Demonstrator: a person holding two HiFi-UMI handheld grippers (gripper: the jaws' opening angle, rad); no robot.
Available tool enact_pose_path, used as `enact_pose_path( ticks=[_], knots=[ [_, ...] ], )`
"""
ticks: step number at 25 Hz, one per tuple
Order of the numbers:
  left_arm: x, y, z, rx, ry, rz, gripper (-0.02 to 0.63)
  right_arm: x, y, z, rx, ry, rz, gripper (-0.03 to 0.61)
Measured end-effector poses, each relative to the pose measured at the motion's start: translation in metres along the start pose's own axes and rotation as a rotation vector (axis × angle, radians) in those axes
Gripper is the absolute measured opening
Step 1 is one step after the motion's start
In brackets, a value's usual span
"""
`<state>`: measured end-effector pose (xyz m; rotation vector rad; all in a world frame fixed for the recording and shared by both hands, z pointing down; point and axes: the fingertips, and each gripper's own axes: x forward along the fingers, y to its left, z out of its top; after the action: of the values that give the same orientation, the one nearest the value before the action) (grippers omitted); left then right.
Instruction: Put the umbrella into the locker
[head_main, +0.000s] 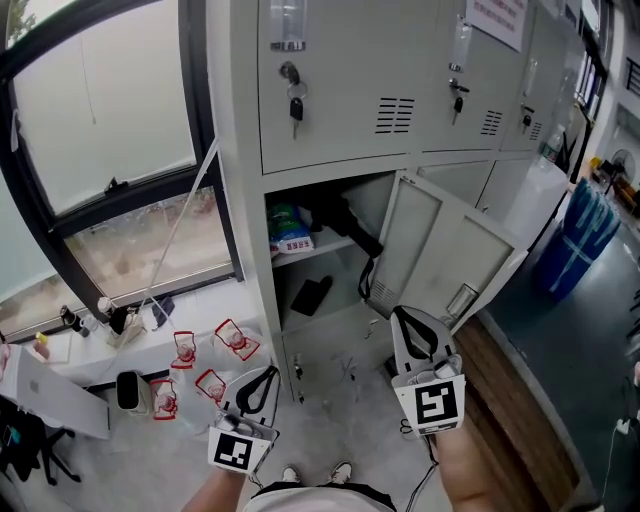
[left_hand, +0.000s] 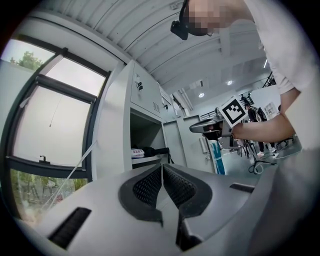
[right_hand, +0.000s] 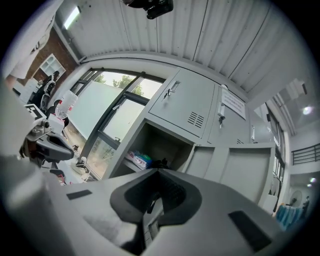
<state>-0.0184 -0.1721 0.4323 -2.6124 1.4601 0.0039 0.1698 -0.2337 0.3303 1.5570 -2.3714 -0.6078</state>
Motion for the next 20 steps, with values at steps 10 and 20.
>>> enact_pose_path(
  ticks=[10, 20],
  knots=[
    [-0.004, 0.007, 0.017, -0.008, -0.022, 0.026, 0.029, -0.068, -0.028, -0.020, 0.068, 0.025, -0.077, 0.017],
    [-0.015, 0.020, 0.022, 0.018, -0.015, 0.074, 0.029, -0.141, -0.044, -0.052, 0.199, 0.098, -0.177, 0.017]
  ],
)
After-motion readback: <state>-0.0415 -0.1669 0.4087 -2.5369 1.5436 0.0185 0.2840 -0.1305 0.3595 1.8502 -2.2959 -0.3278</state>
